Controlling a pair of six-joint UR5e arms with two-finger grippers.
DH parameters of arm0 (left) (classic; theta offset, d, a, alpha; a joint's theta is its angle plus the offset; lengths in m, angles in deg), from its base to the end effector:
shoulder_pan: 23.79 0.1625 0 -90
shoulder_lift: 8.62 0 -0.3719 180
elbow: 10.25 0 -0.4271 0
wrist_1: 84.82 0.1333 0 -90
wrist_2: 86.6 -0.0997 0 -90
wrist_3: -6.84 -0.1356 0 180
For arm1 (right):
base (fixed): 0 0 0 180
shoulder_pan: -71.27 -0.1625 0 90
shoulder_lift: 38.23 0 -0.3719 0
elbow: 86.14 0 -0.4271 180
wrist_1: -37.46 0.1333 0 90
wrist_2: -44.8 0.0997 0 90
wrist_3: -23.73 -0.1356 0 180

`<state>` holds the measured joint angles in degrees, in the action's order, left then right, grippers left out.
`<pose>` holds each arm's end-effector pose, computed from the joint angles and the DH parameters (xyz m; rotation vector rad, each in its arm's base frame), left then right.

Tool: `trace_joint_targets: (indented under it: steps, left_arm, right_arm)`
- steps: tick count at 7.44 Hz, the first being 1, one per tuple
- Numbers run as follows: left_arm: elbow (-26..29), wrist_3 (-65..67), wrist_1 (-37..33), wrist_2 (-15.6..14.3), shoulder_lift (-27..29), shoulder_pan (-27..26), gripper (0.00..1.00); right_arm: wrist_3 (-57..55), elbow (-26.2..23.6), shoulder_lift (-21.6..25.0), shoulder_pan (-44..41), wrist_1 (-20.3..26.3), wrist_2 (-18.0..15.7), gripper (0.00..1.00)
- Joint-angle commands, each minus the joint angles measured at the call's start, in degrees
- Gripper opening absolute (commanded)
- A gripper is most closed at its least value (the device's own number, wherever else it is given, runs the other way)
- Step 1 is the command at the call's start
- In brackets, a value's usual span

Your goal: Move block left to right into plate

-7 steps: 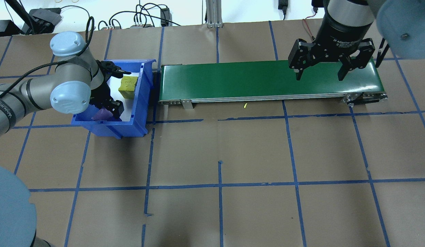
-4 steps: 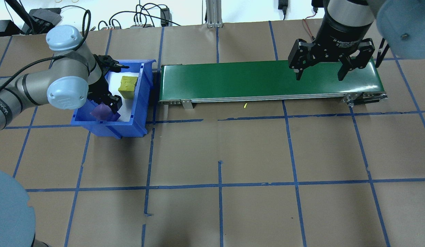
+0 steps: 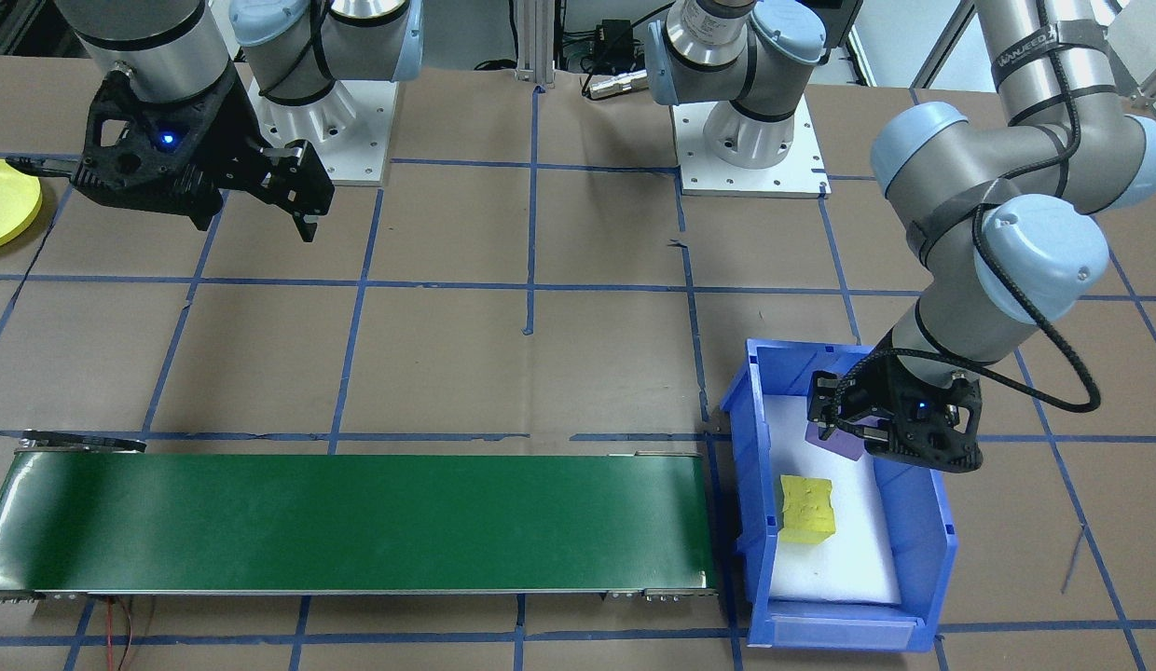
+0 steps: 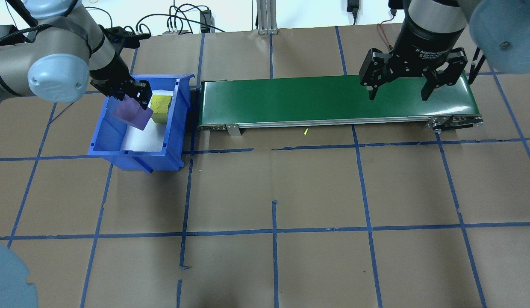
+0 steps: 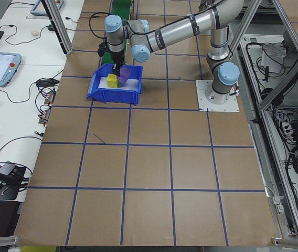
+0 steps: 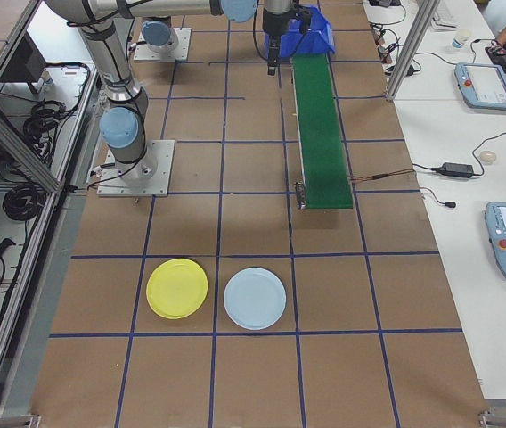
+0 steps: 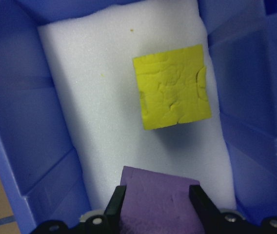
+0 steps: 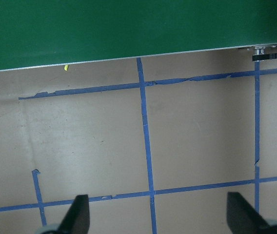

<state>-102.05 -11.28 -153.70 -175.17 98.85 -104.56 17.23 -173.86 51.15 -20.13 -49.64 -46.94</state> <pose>-0.0357 -0.6328 0.2440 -0.2428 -3.1150 0.0582 0.1420 -0.5244 0.4091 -0.1378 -3.1066 -0.0303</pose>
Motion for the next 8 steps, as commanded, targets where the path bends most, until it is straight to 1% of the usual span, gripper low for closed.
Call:
trace_joint_targets:
  steps: [1, 3, 4, 6, 7, 8]
  left_arm:
    - [2.9, 16.5, -2.0, 2.8, 0.5, -1.7, 0.26]
    - [3.6, 27.5, -1.6, 2.4, 1.2, -7.3, 0.25]
    - [5.3, 31.4, -0.5, 2.5, 2.8, -8.8, 0.25]
    - [10.6, 37.9, 2.5, 2.4, 8.2, -13.7, 0.24]
    - [12.3, 39.0, 2.6, 2.4, 10.6, -14.7, 0.24]
    - [12.0, 39.3, 6.4, 2.8, 12.4, -15.0, 0.24]
  right_arm:
    - [0.0, 0.0, 0.0, 0.0, 0.0, 0.0, 1.0]
    - [0.1, 0.0, 0.0, 0.0, 0.0, 0.0, 1.0]
    - [0.1, 0.0, 0.0, 0.0, 0.1, 0.0, 1.0]
    - [0.1, -0.1, 0.1, 0.0, 0.3, 0.0, 1.0]
    - [0.1, -0.1, 0.1, 0.0, 0.3, 0.0, 1.0]
    - [0.1, -0.1, 0.1, 0.0, 0.3, 0.0, 1.0]
